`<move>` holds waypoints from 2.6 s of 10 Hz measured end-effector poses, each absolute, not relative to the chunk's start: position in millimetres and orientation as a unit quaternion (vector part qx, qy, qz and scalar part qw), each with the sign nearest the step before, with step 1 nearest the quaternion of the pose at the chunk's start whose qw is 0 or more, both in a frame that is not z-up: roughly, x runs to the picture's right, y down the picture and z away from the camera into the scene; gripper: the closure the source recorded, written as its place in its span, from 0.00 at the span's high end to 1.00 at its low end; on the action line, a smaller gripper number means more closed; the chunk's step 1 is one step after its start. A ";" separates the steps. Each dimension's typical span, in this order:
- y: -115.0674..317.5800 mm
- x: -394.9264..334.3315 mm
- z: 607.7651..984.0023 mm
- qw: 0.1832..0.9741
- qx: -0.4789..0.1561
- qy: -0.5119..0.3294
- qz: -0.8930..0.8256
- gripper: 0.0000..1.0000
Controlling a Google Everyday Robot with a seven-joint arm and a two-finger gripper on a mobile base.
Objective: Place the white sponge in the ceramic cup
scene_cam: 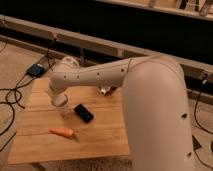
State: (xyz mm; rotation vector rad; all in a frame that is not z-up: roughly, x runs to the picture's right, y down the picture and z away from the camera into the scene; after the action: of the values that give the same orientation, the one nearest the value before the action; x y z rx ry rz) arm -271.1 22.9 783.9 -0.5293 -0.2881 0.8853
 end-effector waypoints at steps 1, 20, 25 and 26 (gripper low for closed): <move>23.9 -272.6 784.5 0.860 -0.253 -0.137 0.421 0.08; 18.6 -257.8 791.7 0.860 -0.246 -0.124 0.430 0.60; 3.5 -218.0 779.6 0.837 -0.305 -0.099 0.444 0.60; 3.3 -217.7 778.8 0.836 -0.307 -0.099 0.444 0.60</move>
State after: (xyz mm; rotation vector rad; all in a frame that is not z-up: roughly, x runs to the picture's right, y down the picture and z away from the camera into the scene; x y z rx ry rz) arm -217.7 3.3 778.8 -0.6506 -0.2092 0.9400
